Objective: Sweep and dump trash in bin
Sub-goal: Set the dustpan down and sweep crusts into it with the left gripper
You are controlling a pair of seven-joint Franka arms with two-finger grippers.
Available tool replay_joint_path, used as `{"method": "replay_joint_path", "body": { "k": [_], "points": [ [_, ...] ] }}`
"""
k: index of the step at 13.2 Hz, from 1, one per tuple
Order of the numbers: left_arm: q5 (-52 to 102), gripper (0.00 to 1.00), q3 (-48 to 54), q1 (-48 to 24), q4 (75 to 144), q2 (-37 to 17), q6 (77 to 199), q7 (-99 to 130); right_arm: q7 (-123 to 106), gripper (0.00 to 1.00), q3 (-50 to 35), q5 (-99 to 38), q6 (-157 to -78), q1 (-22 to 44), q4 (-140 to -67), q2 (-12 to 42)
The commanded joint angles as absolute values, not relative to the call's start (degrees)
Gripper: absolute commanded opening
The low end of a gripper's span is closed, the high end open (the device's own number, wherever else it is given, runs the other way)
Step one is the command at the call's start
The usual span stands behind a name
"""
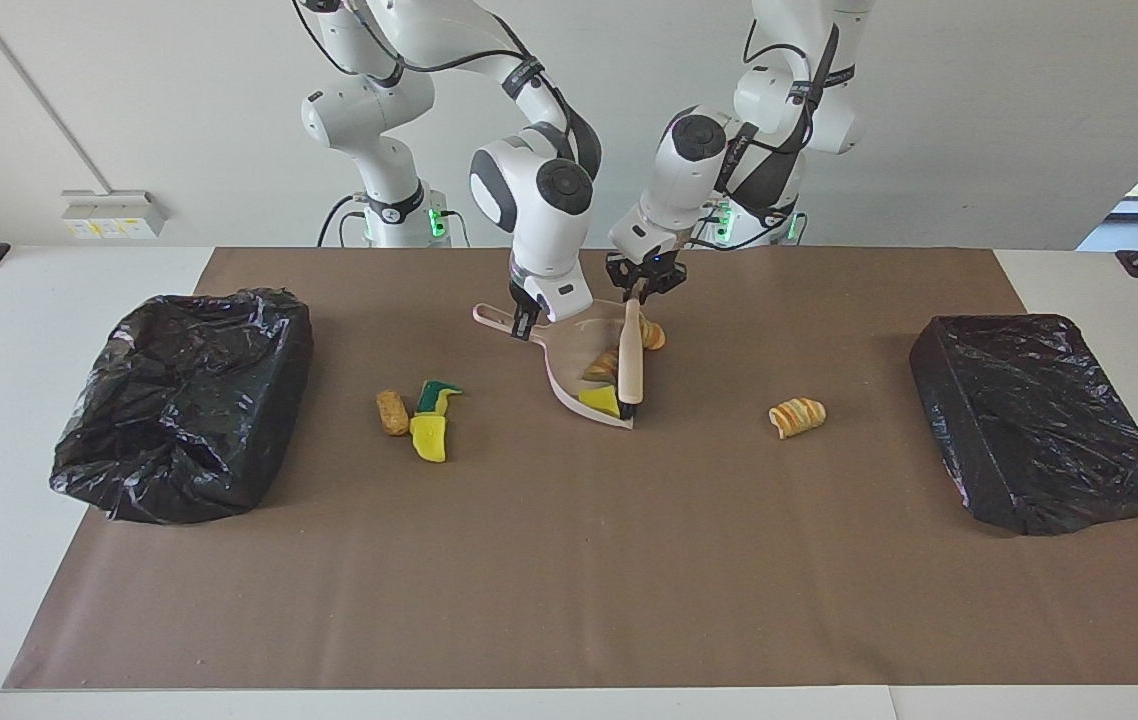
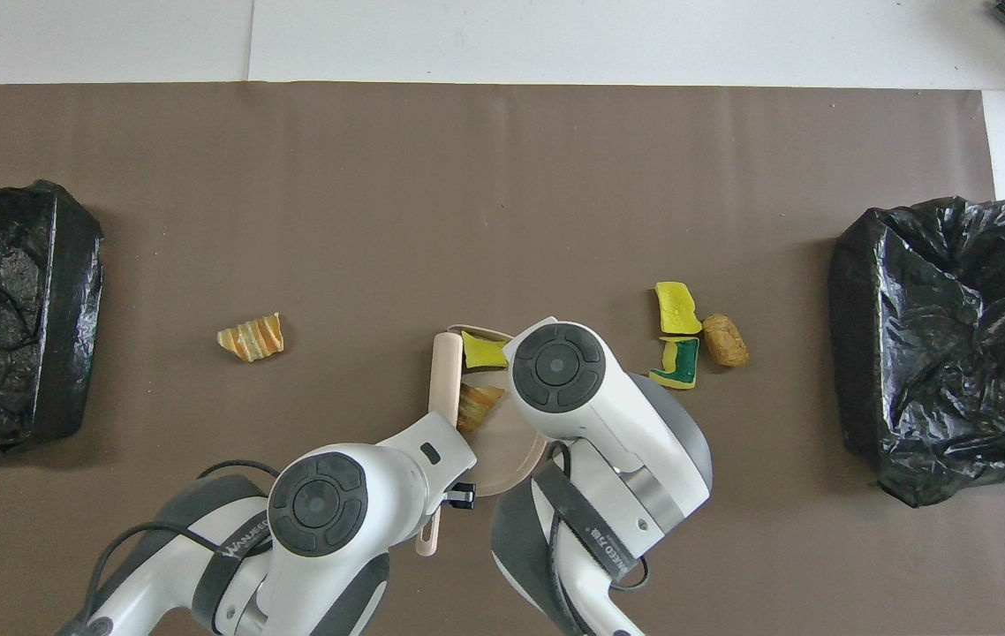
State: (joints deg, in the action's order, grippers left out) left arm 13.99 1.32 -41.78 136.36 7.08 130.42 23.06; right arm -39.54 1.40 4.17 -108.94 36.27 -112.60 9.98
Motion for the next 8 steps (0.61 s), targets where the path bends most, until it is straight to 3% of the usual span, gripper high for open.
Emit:
{"method": "replay_joint_path", "body": {
  "k": [1, 4, 8],
  "points": [
    [16.43, 0.0, 0.53, -42.37, 134.48, 7.29, 129.38, 16.63, -38.32, 0.0, 1.23, 3.16, -108.19, 36.12, -111.88, 10.28],
    [16.09, 0.0, -0.09, -37.99, 128.95, 7.29, 120.62, 16.0, -38.23, 0.0, 1.23, 3.16, -108.28, 36.12, -111.88, 10.28],
    [12.33, 0.0, -0.18, -28.59, 128.67, 10.37, 114.53, 13.01, -39.28, 0.0, 1.23, 3.08, -109.24, 35.77, -114.42, 9.58]
  ]
}}
